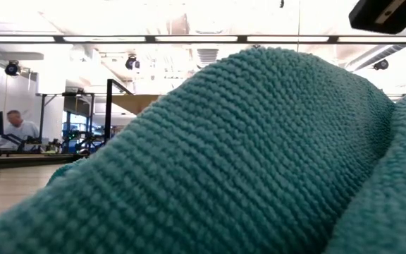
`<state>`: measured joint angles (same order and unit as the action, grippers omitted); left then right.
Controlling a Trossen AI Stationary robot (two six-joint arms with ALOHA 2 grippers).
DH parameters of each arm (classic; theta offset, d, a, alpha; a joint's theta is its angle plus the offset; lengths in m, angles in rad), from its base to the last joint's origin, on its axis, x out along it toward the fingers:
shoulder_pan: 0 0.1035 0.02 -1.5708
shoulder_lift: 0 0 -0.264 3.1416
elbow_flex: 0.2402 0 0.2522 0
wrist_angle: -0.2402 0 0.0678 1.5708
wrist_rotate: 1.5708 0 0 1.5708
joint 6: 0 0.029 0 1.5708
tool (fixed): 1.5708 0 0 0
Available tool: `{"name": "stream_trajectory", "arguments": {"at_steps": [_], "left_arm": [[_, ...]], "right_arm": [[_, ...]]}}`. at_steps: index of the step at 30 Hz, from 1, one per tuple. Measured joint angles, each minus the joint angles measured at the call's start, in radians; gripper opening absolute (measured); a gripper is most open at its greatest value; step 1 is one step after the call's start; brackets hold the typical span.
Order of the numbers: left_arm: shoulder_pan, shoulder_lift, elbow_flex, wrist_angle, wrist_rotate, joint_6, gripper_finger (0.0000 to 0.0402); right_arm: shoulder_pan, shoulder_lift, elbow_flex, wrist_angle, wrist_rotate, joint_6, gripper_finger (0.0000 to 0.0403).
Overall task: Stack small to large cups/mugs on shelf
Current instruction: Put the yellow cup on the shelf
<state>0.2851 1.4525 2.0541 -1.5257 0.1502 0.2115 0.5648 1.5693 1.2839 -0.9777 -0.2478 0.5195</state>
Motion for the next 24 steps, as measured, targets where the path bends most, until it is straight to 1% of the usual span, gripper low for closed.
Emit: {"name": "stream_trajectory", "arguments": {"at_steps": [5,11,24], "left_arm": [[0.000,0.000,0.000,0.000,0.002,0.000,0.0046],[0.000,0.000,0.000,0.000,0.002,-0.023,0.0046],[0.000,0.000,0.000,0.002,0.003,-0.024,0.0046]], "right_arm": [[0.000,0.037,0.000,0.009,-0.020,0.000,0.0063],[0.000,0.071,0.000,0.079,-0.022,-0.002,0.0063],[0.000,0.139,0.000,0.095,-0.021,-0.031,0.0063]]}}
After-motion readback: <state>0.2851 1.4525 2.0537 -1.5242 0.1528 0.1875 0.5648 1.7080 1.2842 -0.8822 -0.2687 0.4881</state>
